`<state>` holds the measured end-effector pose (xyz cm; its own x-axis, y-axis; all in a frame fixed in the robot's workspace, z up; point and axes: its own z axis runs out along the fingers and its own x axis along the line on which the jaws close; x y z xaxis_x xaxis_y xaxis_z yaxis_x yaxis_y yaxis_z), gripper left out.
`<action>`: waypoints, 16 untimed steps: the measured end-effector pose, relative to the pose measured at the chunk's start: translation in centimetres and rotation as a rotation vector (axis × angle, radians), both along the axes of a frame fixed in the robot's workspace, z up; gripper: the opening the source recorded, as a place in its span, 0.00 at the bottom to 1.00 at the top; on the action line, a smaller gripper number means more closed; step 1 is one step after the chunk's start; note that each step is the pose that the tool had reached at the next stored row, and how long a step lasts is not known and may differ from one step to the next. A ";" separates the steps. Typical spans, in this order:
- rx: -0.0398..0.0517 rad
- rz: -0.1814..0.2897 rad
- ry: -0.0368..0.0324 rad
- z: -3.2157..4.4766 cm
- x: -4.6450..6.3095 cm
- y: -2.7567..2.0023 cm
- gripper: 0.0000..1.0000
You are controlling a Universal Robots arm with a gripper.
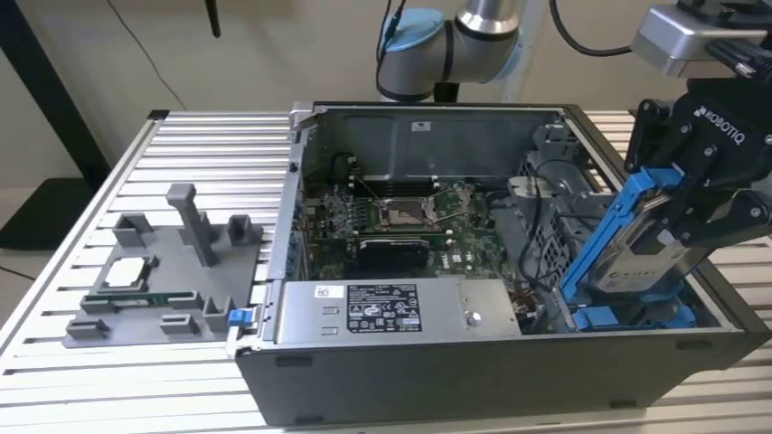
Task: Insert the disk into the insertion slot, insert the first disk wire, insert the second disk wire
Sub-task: 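Insert the disk into the insertion slot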
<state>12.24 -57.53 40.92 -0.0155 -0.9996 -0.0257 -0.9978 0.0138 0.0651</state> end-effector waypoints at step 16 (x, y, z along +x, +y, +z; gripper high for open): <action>0.0097 0.000 0.0470 0.14 0.4 -0.09 0.00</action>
